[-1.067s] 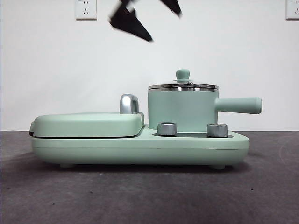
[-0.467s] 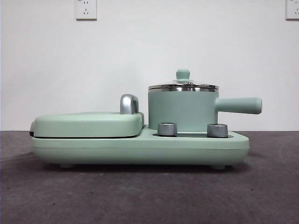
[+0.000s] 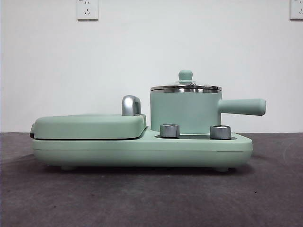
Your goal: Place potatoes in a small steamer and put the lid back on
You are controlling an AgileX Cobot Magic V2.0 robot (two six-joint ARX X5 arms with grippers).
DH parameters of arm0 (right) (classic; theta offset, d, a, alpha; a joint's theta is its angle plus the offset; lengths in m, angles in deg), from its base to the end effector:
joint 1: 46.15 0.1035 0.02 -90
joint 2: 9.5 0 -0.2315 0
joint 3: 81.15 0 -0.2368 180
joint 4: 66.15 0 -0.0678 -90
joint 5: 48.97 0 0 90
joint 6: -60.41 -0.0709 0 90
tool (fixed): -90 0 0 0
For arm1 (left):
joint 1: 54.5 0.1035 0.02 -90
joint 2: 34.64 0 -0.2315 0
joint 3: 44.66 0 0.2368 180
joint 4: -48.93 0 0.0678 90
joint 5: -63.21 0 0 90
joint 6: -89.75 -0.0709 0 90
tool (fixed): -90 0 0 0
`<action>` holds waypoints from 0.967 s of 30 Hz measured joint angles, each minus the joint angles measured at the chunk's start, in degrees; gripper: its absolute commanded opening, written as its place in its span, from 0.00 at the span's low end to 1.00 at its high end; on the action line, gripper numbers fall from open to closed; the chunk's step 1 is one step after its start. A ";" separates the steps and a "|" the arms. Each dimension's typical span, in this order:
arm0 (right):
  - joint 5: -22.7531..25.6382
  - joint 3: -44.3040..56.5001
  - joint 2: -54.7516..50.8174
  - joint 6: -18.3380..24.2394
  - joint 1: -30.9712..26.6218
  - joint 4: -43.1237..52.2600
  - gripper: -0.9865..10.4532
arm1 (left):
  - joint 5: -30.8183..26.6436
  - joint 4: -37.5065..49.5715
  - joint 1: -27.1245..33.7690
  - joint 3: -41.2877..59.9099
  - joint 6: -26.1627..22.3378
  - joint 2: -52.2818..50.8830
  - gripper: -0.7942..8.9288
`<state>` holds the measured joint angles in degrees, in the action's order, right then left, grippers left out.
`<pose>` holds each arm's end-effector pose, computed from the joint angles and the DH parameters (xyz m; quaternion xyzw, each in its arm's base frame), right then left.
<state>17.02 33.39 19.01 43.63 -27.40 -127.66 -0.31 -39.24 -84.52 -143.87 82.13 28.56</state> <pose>0.1104 0.0679 0.3012 0.1424 0.2622 0.3214 0.8987 0.1467 -0.1213 0.3457 0.0661 0.4102 -0.4534 0.7885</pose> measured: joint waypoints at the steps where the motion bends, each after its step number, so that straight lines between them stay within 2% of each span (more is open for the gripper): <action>1: 0.00 0.00 0.00 0.04 0.00 0.00 0.44 | -0.02 0.77 0.61 3.08 0.57 -2.51 0.58; 6: 0.00 0.02 0.00 1.05 0.00 0.00 0.44 | -0.92 8.92 3.93 17.20 5.20 -14.16 0.56; 11: 0.02 0.02 0.00 1.99 0.00 0.13 0.44 | -5.95 19.76 6.91 30.38 11.91 -24.94 0.56; 13: 0.04 0.00 0.00 1.99 0.00 0.31 0.44 | -7.50 21.53 7.41 34.01 14.32 -28.41 0.52; 15: 0.02 0.00 0.00 1.99 0.00 0.37 0.44 | -8.52 21.42 7.69 36.17 15.98 -31.21 0.38; 16: 0.02 0.02 0.00 2.05 0.00 0.37 0.41 | -8.57 21.03 7.78 36.59 16.44 -32.41 0.24; 17: 0.02 0.02 0.00 2.12 0.00 0.37 0.31 | -8.59 20.96 7.78 36.61 16.72 -33.38 0.11; 19: 0.00 0.00 0.00 2.36 0.00 0.24 0.07 | -8.59 21.27 7.78 36.61 17.40 -34.99 0.10; 20: 0.02 0.00 0.00 2.69 0.00 0.13 0.11 | -8.59 21.33 7.78 36.61 17.53 -35.74 0.10; 29: 0.04 0.02 0.00 3.28 0.00 -0.02 0.10 | -8.59 21.44 7.78 36.61 17.51 -37.18 0.11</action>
<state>17.06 33.41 19.01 46.91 -27.40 -127.68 -8.90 -17.80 -76.74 -107.26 99.64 -8.62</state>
